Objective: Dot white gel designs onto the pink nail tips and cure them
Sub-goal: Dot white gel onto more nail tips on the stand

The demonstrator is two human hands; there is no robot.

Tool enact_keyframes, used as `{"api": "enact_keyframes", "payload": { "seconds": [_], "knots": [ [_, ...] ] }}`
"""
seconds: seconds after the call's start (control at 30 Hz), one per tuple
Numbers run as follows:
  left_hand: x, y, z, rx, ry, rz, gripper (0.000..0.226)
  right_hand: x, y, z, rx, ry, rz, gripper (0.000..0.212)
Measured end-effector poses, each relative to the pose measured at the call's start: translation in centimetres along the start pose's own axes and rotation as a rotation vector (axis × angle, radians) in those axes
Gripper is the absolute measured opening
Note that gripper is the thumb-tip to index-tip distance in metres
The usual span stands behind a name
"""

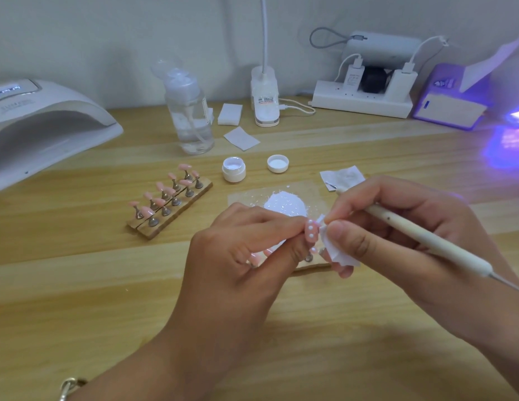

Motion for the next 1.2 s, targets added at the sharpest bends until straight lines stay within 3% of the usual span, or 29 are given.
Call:
{"api": "enact_keyframes", "payload": {
  "seconds": [1.2],
  "knots": [
    [-0.27, -0.29, 0.42, -0.001, 0.025, 0.004, 0.018, 0.17, 0.04, -0.12, -0.043, -0.061, 0.036, 0.002]
  ]
}}
Point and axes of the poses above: each hand's wrist, its own y-axis towards the middle knuckle, its own x-axis out of the back of the hand, z = x × y, the point moved 1 cm from there along y, towards the middle knuckle, and after that the axes turned 15 degrees about -z, right-handed, at the moved point
